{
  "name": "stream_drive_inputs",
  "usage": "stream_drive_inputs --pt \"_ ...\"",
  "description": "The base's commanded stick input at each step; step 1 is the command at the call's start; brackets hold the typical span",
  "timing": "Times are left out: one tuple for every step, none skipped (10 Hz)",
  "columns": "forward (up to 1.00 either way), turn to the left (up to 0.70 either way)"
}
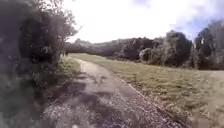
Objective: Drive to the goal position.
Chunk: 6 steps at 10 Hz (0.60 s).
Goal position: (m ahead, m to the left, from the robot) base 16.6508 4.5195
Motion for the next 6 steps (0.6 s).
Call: stream_drive_inputs --pt "0.7 0.14" --pt "0.7 0.14" --pt "0.7 0.14" --pt "0.7 0.14" --pt "0.7 0.14" --pt "0.7 0.14"
